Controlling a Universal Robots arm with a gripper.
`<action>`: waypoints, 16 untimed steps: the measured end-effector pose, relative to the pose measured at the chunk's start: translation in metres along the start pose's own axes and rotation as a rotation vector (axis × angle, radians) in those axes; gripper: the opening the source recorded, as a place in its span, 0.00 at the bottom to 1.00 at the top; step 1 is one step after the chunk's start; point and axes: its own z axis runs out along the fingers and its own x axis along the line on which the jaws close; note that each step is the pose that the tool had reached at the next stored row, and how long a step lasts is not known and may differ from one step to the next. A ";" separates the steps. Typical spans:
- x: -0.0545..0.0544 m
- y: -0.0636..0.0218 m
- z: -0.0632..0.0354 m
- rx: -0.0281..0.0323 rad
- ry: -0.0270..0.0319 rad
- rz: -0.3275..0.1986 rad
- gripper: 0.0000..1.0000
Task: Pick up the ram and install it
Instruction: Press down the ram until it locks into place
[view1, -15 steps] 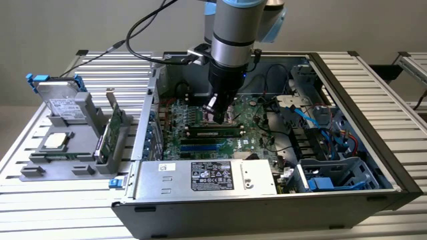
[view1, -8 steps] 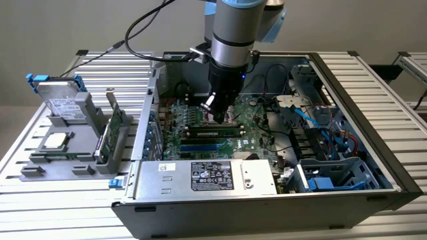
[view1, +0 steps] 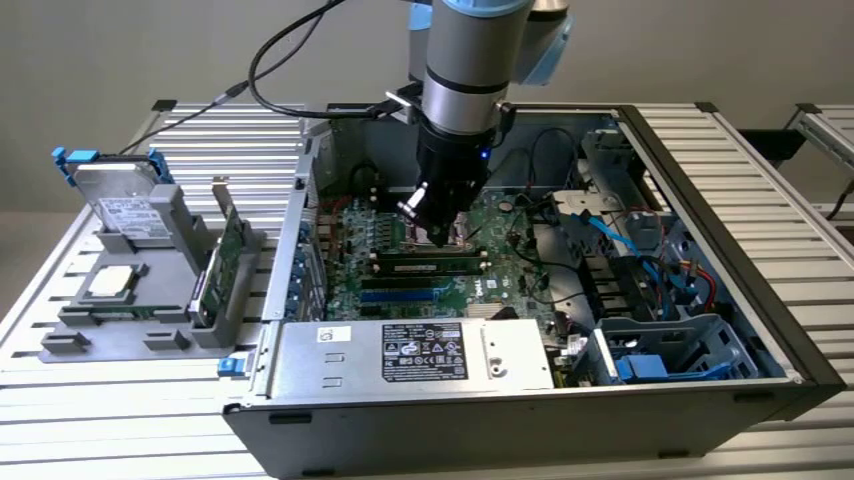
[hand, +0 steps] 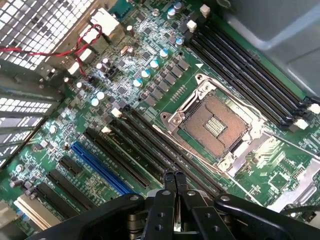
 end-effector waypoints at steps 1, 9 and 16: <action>0.000 0.0000 0.0000 -0.0004 -0.0010 0.015 0.10; 0.000 0.0000 0.0000 -0.0036 -0.0089 0.139 0.10; 0.000 0.0000 0.0000 -0.0062 -0.0156 0.243 0.10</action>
